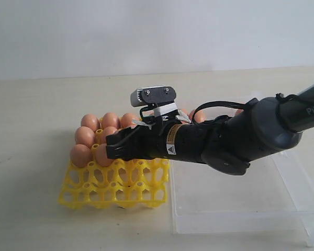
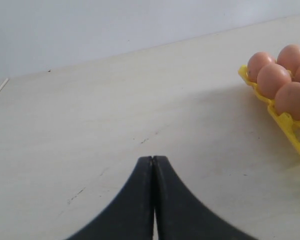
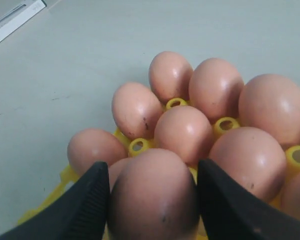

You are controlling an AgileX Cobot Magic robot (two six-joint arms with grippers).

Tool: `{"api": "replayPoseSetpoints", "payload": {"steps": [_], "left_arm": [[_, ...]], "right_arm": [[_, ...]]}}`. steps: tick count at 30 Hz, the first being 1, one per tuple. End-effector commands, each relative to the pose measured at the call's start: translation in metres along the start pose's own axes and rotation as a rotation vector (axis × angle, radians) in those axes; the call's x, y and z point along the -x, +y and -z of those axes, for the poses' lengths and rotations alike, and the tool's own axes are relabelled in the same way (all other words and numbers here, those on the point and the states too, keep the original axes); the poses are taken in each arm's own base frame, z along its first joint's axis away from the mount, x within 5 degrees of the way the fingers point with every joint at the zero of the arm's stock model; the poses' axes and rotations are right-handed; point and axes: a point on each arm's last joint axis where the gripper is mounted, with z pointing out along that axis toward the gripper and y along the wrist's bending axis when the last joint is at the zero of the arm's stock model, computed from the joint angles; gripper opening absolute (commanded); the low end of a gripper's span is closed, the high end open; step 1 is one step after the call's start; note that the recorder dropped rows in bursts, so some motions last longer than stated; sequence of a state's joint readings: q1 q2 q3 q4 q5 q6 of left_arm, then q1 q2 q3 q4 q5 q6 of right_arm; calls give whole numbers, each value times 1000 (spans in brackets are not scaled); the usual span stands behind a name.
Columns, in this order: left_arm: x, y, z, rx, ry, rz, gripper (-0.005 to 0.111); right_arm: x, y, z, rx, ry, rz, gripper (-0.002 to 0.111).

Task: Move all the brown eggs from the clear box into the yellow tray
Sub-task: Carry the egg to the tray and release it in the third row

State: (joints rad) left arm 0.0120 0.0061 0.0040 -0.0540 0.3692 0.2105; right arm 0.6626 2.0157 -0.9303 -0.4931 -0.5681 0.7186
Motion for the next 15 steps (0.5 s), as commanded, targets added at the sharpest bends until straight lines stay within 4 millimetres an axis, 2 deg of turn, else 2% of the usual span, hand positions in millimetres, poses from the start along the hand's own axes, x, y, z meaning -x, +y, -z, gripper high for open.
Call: {"api": "replayPoseSetpoints", "payload": {"steps": [1, 6, 8, 11, 15], "left_arm": [[2, 0, 1, 3, -19, 13, 0], [2, 0, 1, 3, -19, 13, 0], [2, 0, 1, 3, -19, 13, 0], [2, 0, 1, 3, -19, 13, 0], [2, 0, 1, 3, -19, 13, 0]], "right_arm": [[3, 1, -2, 9, -7, -32, 32], [4, -2, -2, -23, -17, -77, 58], [3, -3, -2, -44, 1, -80, 65], [6, -4, 2, -71, 20, -57, 66], [23, 1, 17, -112, 19, -29, 59]]}}
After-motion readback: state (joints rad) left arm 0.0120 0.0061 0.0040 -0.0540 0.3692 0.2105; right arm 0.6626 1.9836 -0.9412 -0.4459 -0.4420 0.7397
